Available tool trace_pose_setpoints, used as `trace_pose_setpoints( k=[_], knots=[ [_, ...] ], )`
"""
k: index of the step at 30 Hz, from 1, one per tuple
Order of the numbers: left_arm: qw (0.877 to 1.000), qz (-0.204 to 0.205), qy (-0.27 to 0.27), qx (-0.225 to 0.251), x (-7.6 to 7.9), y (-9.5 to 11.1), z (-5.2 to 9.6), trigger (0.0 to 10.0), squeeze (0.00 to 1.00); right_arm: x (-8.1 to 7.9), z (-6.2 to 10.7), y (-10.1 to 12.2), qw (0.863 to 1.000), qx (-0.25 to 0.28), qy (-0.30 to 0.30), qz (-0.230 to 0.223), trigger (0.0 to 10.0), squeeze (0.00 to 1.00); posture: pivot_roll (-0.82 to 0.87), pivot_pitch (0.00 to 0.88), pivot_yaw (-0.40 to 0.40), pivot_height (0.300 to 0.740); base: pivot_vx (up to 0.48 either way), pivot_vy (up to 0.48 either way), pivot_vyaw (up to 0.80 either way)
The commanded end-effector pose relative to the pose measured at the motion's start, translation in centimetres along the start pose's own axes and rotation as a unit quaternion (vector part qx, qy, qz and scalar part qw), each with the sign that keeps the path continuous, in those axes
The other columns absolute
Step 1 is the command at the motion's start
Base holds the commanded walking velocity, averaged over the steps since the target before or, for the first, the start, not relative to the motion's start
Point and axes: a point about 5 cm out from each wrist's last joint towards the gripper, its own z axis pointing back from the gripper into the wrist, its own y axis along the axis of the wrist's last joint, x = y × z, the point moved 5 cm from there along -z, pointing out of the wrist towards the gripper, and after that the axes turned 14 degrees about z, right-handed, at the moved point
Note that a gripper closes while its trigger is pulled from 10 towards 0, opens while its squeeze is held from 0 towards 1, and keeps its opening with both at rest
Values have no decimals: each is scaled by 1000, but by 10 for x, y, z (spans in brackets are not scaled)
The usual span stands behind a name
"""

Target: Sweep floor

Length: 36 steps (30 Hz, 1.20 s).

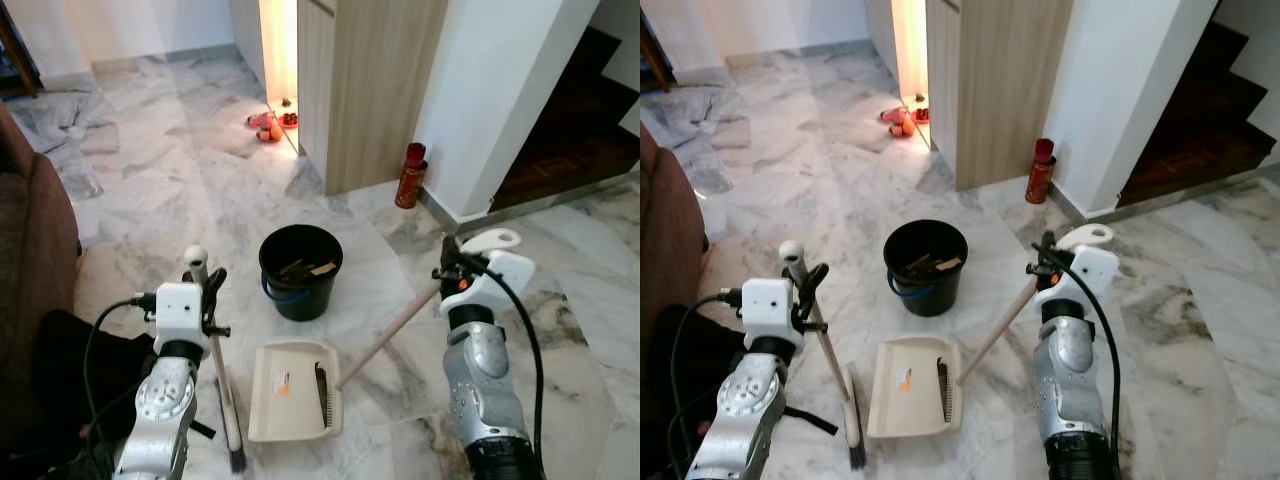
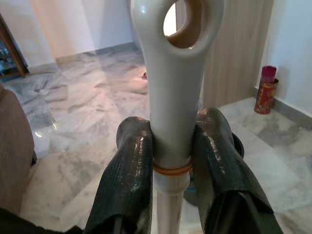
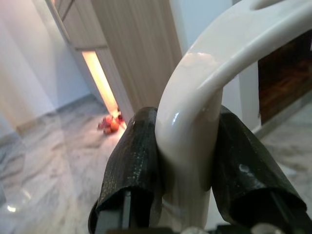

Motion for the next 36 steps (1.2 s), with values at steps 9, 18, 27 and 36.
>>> trace_pose_setpoints(
  k=[9, 18, 27, 36],
  knots=[
    [1000, -15, -6, 22, -1, 10, -1, 10000, 0, -12, -11, 81, 992, 122, 7, -27, 10000, 0, 126, 28, -10, 740, 0, 0, 0],
    [999, -25, 0, 20, -6, 8, 3, 10000, 0, -11, -12, 111, 986, 163, -4, -38, 10000, 0, 131, 31, -12, 740, 0, 0, 0],
    [999, -32, 17, 24, -14, 9, 9, 10000, 0, -12, -11, 110, 987, 154, -3, -40, 10000, 0, 131, 39, -12, 740, 27, 0, 0],
    [997, -41, 54, 36, -31, 14, 25, 10000, 0, -12, -12, 109, 988, 149, -2, -41, 10000, 0, 140, 46, -17, 740, 279, 0, 0]
  ],
)
